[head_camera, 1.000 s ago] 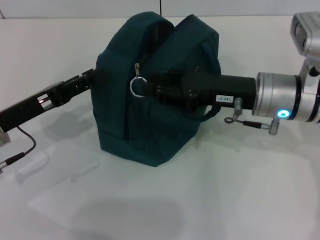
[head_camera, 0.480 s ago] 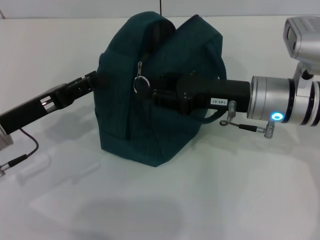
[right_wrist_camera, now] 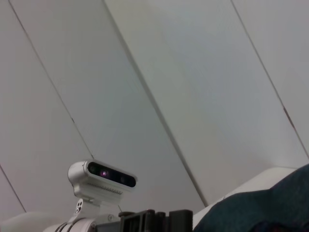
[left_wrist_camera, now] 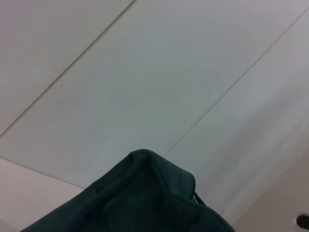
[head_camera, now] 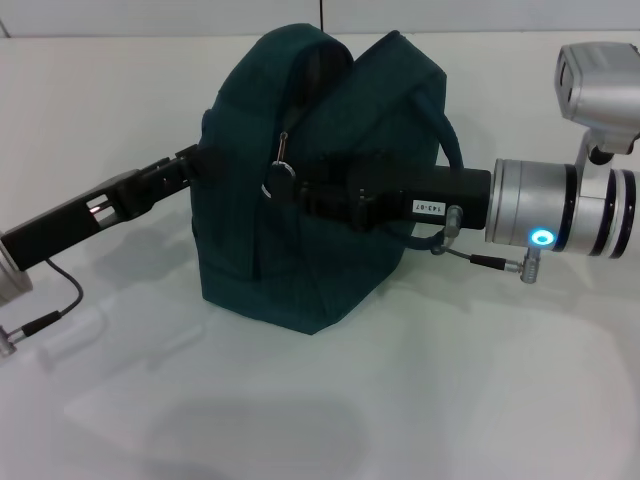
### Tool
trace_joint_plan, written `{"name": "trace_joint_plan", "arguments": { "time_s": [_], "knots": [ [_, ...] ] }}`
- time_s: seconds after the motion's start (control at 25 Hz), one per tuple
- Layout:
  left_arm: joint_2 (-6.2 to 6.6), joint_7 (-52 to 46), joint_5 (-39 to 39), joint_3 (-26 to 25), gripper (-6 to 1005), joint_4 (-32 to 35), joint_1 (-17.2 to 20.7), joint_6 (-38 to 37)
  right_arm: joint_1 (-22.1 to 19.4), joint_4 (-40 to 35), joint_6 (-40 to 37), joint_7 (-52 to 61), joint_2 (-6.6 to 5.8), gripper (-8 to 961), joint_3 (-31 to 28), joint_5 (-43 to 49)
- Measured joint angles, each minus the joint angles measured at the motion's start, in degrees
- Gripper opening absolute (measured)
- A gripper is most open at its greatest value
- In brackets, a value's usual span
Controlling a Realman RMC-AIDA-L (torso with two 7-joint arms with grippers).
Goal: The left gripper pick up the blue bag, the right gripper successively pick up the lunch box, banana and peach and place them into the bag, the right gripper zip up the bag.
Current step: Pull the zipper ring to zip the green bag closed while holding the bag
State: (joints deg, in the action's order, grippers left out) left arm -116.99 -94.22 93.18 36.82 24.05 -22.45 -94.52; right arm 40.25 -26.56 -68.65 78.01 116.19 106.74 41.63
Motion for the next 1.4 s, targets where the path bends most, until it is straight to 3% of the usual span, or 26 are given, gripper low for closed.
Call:
{"name": "trace_joint_plan", "arguments": {
  "time_s": [1.16,1.4],
  "knots": [
    [-0.62,0.6,0.2,0.8,816,0.2,0.1,-0.7,-0.4,-1.4,0.1,1.6,0.00,365,3.0,-2.3],
    [-0.61,0.9,0.9,0.9,749,0.1,0.1,-1.0,-0.4,-1.4,0.2,1.6,0.00,365,3.0,-2.3]
  ]
}}
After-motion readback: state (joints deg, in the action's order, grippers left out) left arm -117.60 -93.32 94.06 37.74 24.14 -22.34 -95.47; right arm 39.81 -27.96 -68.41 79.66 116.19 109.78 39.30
